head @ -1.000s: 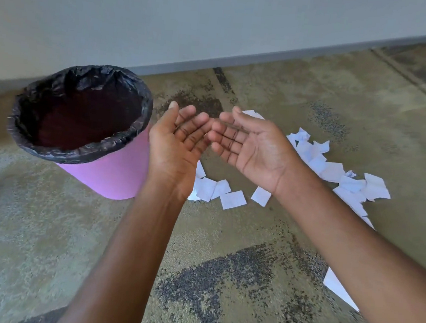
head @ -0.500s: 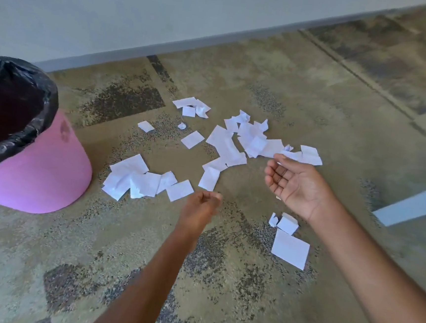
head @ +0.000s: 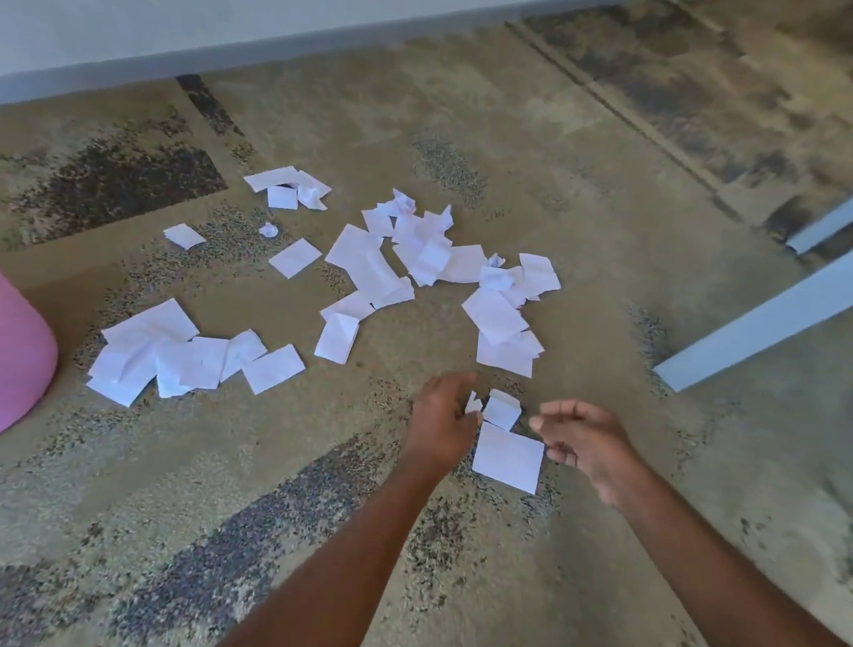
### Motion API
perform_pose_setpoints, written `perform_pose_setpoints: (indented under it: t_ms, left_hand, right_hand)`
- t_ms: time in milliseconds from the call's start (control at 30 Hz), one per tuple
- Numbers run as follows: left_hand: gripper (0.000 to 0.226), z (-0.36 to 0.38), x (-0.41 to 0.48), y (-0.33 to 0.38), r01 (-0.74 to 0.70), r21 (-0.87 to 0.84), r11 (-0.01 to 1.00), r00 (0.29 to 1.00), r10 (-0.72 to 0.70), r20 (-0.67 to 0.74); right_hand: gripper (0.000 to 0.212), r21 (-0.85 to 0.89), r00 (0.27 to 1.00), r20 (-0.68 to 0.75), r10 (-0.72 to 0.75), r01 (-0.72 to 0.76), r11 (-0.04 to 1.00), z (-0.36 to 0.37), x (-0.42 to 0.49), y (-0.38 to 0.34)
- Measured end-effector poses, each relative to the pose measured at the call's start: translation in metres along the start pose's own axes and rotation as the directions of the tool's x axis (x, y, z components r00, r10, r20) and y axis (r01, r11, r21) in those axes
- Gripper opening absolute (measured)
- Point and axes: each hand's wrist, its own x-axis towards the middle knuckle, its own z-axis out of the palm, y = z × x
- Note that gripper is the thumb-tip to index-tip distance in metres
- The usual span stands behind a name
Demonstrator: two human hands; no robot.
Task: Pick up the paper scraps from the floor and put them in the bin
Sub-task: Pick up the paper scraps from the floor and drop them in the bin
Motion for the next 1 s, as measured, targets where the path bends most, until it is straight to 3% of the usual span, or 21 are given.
perform_pose_setpoints:
  t_ms: [133, 233, 300, 400, 533, 700, 800, 1000]
  left_hand:
    - [0.046, 0.01, 0.011, -0.001, -0.092, 0.238, 0.967, 0.995, 0.081, 0.058]
    - [0.053, 0.014, 0.015, -0.004, -0.125, 0.374, 0.919, 0.991, 0.098, 0.09]
    - [0.043, 0.013, 0.018, -0.005, -0.102, 0.394, 0.913, 0.994, 0.079, 0.074]
    - [0.022, 0.012, 0.021, -0.006, -0.029, 0.335, 0.942, 1.0, 0.03, 0.002]
    - [0.023, 0.015, 0.024, 0.001, 0.002, 0.362, 0.932, 1.0, 0.007, -0.023]
    - [0.024, 0.026, 0.033, 0.001, -0.073, 0.458, 0.886, 0.996, 0.042, 0.078]
    - [0.026, 0.034, 0.036, 0.003, -0.075, 0.372, 0.925, 0.993, 0.035, 0.112]
    - [0.031, 0.046, 0.041, 0.007, 0.06, 0.131, 0.989, 0.993, -0.073, 0.096]
  right_hand:
    - [0.046, -0.25, 0.997, 0.033, -0.072, 0.078, 0.965, 0.003, 0.003, 0.017]
    - [0.074, -0.487, 0.99, 0.047, -0.133, 0.139, 0.862, 0.012, 0.009, 0.027]
    - [0.087, -0.618, 0.98, 0.057, -0.193, 0.187, 0.764, 0.017, 0.014, 0.034]
    - [0.079, -0.672, 0.962, 0.061, -0.267, 0.237, 0.702, 0.024, 0.008, 0.036]
    - [0.073, -0.601, 0.961, 0.042, -0.273, 0.243, 0.762, 0.025, 0.008, 0.041]
    - [0.062, -0.423, 0.975, -0.01, -0.221, 0.196, 0.885, 0.021, 0.016, 0.045]
    - [0.051, -0.227, 0.987, 0.004, -0.164, 0.16, 0.961, 0.02, 0.017, 0.038]
    - [0.017, 0.041, 0.995, -0.002, -0.102, 0.102, 0.994, 0.023, 0.022, 0.019]
